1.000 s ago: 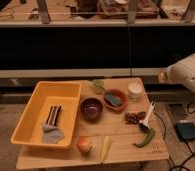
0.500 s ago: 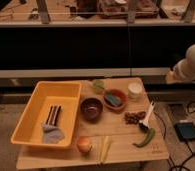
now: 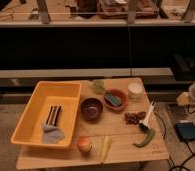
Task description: Place pepper in paper cup
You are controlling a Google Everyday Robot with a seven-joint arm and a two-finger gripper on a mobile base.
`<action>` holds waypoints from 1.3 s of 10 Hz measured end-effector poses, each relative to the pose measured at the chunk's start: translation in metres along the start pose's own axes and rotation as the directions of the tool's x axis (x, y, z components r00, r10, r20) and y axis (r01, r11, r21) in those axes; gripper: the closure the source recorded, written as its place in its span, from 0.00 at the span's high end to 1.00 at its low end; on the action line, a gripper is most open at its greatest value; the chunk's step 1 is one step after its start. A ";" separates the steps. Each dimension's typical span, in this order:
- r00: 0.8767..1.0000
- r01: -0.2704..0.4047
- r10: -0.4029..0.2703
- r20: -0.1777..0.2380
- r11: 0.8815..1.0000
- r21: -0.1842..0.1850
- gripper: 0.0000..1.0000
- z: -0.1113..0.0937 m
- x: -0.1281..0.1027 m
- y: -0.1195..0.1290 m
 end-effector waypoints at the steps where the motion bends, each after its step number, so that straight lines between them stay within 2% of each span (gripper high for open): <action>1: 1.000 0.010 -0.010 -0.024 1.000 -0.012 0.43 0.008 0.011 0.003; 6: 0.999 0.016 -0.016 -0.028 1.000 -0.018 0.43 0.010 0.012 0.006; 7: 0.999 0.016 -0.017 -0.031 0.999 -0.029 0.43 0.010 0.012 0.007; 8: 0.999 0.012 -0.013 -0.033 0.999 -0.052 0.43 0.011 0.013 0.009; 9: 0.999 0.000 -0.005 -0.041 0.993 -0.117 0.43 0.014 0.023 0.014; 11: 0.998 -0.019 0.005 -0.064 0.975 -0.222 0.43 0.019 0.052 0.025; 12: 0.998 -0.023 0.005 -0.070 0.966 -0.256 0.43 0.021 0.065 0.029; 13: 0.997 -0.023 0.003 -0.073 0.961 -0.275 0.43 0.025 0.077 0.035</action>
